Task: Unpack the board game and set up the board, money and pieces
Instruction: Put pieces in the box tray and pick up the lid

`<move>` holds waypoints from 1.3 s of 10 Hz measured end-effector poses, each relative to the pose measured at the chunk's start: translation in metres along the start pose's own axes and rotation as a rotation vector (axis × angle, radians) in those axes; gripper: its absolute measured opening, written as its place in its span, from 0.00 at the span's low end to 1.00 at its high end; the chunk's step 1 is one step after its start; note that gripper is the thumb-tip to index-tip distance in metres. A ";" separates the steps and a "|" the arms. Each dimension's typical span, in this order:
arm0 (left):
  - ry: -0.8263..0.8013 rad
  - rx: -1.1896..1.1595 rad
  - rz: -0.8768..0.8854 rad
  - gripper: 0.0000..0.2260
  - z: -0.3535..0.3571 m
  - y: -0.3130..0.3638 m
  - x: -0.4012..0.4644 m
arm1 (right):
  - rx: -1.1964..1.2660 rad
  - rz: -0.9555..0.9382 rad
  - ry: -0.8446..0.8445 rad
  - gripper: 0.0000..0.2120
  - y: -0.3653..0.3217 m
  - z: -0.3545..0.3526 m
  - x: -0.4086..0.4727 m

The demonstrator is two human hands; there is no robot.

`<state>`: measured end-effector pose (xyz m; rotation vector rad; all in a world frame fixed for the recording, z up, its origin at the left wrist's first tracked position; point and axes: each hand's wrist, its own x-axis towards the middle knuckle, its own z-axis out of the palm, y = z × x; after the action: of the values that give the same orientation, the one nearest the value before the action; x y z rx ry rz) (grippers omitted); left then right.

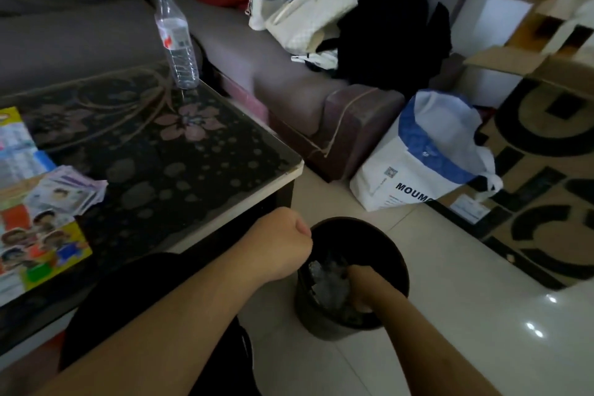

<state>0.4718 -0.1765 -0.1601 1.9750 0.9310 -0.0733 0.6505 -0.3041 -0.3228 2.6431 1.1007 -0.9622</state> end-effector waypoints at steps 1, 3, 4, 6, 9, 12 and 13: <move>-0.005 0.034 -0.019 0.06 0.000 -0.002 -0.002 | 0.063 0.027 0.077 0.23 -0.002 0.006 -0.001; 0.058 -0.092 -0.028 0.04 -0.018 0.004 -0.018 | 0.336 -0.136 0.243 0.12 -0.043 -0.036 -0.051; 0.137 -0.173 -0.044 0.06 -0.042 0.006 -0.023 | 0.479 -0.237 0.185 0.13 -0.075 -0.066 -0.072; 0.408 -0.288 0.049 0.06 -0.118 -0.018 -0.041 | 0.679 -0.504 0.310 0.06 -0.173 -0.143 -0.096; 0.521 -0.363 0.010 0.06 -0.188 -0.065 -0.023 | 0.793 -0.611 0.658 0.18 -0.400 -0.285 0.055; 0.179 -0.505 0.066 0.04 -0.233 -0.132 0.013 | 0.752 -0.434 0.723 0.27 -0.486 -0.370 0.163; 0.251 -0.623 0.036 0.07 -0.224 -0.137 0.011 | 0.754 -0.519 0.733 0.21 -0.479 -0.343 0.165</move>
<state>0.3252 0.0403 -0.1339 1.4340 0.9348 0.4442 0.5915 0.2588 -0.0908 3.5696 1.9693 -0.4954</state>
